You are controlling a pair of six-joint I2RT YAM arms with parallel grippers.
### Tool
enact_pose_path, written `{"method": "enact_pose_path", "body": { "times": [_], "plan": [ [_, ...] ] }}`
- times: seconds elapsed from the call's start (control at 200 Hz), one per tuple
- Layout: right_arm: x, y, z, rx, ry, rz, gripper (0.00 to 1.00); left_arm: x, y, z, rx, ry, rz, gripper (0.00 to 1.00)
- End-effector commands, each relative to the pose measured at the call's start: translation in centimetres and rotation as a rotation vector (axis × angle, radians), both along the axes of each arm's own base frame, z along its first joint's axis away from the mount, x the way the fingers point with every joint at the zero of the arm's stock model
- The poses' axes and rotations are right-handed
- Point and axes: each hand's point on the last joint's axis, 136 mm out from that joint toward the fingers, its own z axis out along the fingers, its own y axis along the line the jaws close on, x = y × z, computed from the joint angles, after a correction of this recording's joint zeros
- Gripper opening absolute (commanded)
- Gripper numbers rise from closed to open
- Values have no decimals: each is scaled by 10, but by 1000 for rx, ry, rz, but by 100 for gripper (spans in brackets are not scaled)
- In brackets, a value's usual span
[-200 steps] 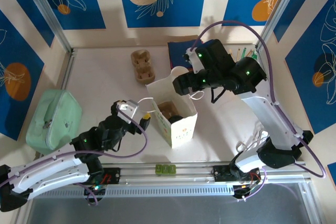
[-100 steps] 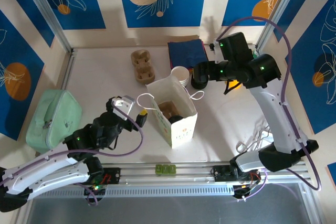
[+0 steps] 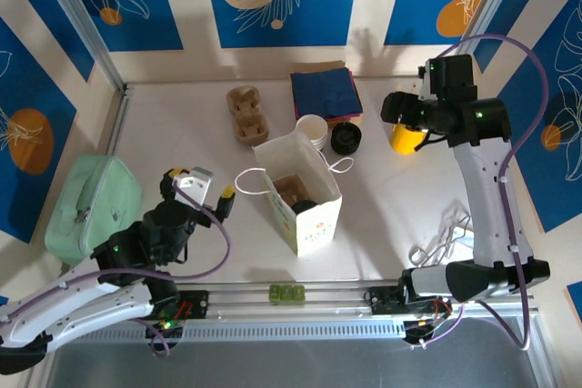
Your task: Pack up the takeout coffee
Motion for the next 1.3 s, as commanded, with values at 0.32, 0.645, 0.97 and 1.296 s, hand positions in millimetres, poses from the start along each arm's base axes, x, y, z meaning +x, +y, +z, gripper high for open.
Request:
{"method": "enact_pose_path", "body": {
  "times": [0.32,0.645,0.97,1.296],
  "plan": [
    [77,-27,-24,34,-1,-82,78,14,62,4,105,-71,357,99],
    [106,-66,-51,46,56,-164,64,43,78,-14,7,34,426,99],
    [125,-83,-86,13,144,-187,60,66,73,-22,-54,83,411,99],
    [137,-93,-105,-6,214,-187,52,71,68,-19,-55,76,377,99]
  ]
}}
